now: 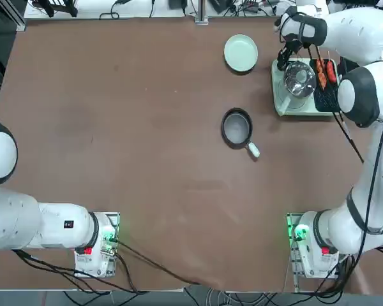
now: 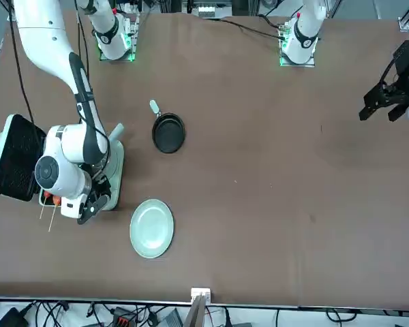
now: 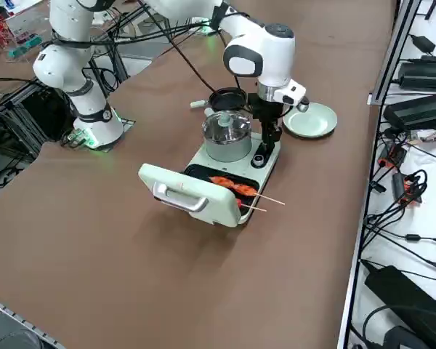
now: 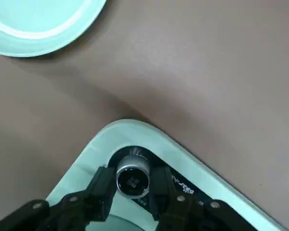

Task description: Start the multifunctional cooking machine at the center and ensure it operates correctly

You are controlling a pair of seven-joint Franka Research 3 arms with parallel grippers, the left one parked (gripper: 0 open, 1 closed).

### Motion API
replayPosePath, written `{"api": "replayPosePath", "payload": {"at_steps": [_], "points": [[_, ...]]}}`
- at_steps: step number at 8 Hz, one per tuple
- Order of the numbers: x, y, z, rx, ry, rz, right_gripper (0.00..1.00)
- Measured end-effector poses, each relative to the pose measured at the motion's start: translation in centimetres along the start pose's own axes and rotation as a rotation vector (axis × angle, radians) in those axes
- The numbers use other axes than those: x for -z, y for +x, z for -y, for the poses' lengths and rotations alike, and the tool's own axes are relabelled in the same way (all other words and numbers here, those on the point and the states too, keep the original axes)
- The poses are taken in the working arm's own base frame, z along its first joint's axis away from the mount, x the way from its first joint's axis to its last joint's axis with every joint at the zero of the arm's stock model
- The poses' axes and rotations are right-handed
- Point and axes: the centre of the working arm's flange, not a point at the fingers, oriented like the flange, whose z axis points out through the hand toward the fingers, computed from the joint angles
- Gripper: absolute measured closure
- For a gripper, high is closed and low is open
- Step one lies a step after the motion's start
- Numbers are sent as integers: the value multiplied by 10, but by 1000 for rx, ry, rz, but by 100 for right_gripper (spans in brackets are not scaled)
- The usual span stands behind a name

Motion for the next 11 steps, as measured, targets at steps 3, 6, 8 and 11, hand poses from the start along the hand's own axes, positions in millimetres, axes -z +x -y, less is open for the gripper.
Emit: {"api": "replayPosePath", "payload": {"at_steps": [3, 6, 8, 11], "points": [[0, 0, 0, 6, 0, 0, 58], [0, 0, 0, 42, -4, 3, 58], [0, 1, 2, 108, -13, 10, 58], [1, 2, 4, 243, -21, 17, 58]]}}
